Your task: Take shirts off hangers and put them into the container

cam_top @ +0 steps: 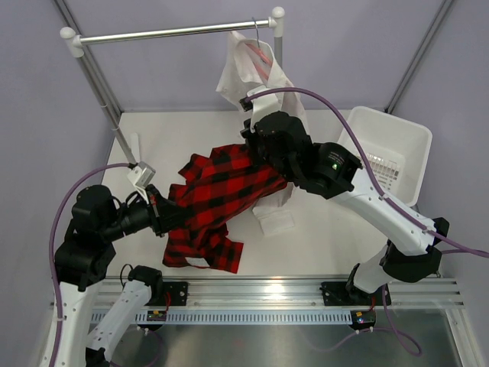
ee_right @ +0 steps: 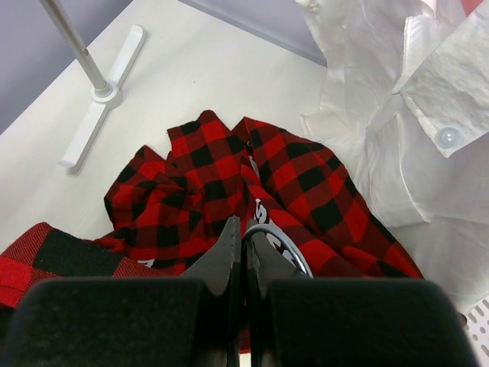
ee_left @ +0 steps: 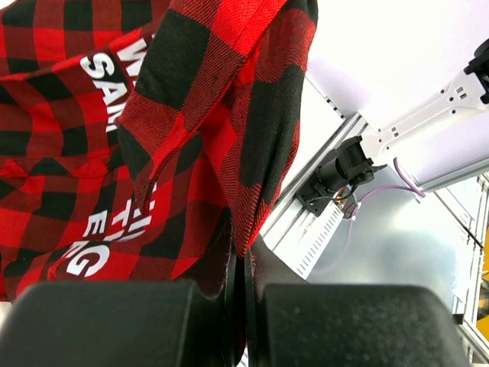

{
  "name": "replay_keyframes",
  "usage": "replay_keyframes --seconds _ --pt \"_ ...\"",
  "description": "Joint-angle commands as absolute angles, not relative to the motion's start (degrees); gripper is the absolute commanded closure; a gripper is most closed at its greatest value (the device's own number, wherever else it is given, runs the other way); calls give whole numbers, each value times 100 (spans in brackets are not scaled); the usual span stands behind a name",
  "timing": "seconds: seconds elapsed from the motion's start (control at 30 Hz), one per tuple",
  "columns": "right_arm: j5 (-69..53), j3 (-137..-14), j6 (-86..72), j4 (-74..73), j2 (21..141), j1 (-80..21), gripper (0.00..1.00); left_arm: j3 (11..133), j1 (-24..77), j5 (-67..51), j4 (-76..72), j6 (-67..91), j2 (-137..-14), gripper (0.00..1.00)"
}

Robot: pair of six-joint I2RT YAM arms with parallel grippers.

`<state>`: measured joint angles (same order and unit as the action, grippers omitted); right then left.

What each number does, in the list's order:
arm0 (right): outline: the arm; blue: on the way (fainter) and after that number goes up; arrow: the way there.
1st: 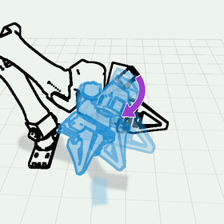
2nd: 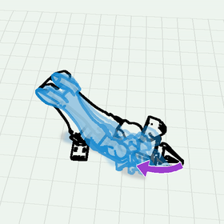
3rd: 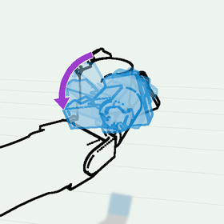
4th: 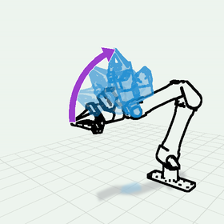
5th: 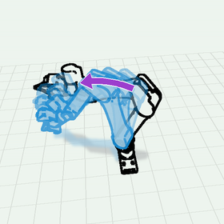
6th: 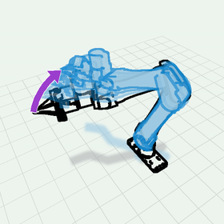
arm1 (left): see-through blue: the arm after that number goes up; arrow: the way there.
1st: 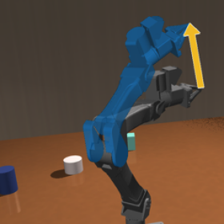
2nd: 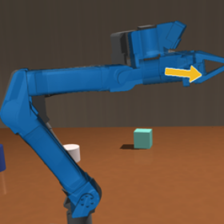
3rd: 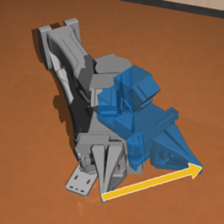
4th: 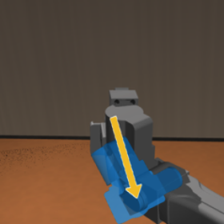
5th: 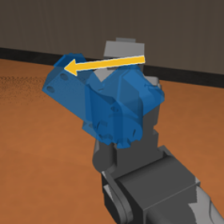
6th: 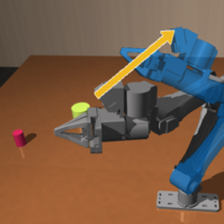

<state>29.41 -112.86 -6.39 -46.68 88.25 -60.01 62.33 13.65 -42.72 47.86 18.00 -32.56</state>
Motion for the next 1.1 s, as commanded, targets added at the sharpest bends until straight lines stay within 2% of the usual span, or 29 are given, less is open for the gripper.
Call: replay_keyframes --seconds 0.0,0.07,0.1,0.23,0.3,0.4,0.43,0.47,0.5,0.57,0.6,0.63,0.67,0.7,0.93,1.0,1.03,1.07 --pt "3647 -11689 -448 -4596 8639 -5950 100 6065 1371 -4333 4904 1793 -3094 100" --pt "3691 -11751 -466 -4579 8657 -5950 100 5986 1362 -4368 4896 1793 -3059 100" --pt "3691 -11777 -457 -4562 8649 -5950 95 5968 1371 -4368 4896 1793 -3059 100" --pt "3657 -12014 -396 -4579 8666 -5950 91 5819 1371 -4430 4825 1819 -3041 100" --pt "3647 -12111 -387 -4605 8692 -5950 100 5748 1362 -4491 4773 1819 -3023 100" --pt "3603 -12286 -352 -4588 8727 -5950 100 5617 1371 -4718 4641 1846 -2988 100" --pt "3664 -12357 -343 -4597 8754 -5950 96 5581 1371 -4807 4597 1846 -2971 100" --pt "3682 -12488 -308 -4605 8832 -5950 86 5546 1362 -4886 4544 1872 -2918 100" --pt "3674 -12541 -282 -4640 8868 -5950 83 5485 1371 -5078 4396 1924 -2874 100" --pt "3752 -12673 -228 -4693 8973 -5950 89 5432 1371 -5150 4246 2082 -2769 100" --pt "3788 -12683 -237 -4659 8982 -5959 82 5397 1371 -5237 4141 2118 -2742 100" --pt "3736 -12622 -229 -4632 8965 -5959 81 5396 1371 -5282 4114 2188 -2733 99" --pt "3701 -12604 -220 -4597 8956 -5950 84 5396 1362 -5317 4078 2206 -2733 99" --pt "3691 -12586 -246 -4588 8956 -5950 100 5414 1371 -5335 4052 2223 -2742 99" --pt "3850 -12138 -246 -4263 8737 -5950 100 5423 1371 -5326 4061 2224 -2786 100" --pt "4015 -12112 -263 -4210 8728 -5950 100 5397 1371 -5335 4061 2215 -2786 93" --pt "4069 -12094 -255 -4201 8736 -5941 100 5388 1371 -5370 4034 2250 -2777 82" --pt "4156 -12094 -246 -4210 8754 -5950 100 5379 1371 -5422 3982 2294 -2751 54"
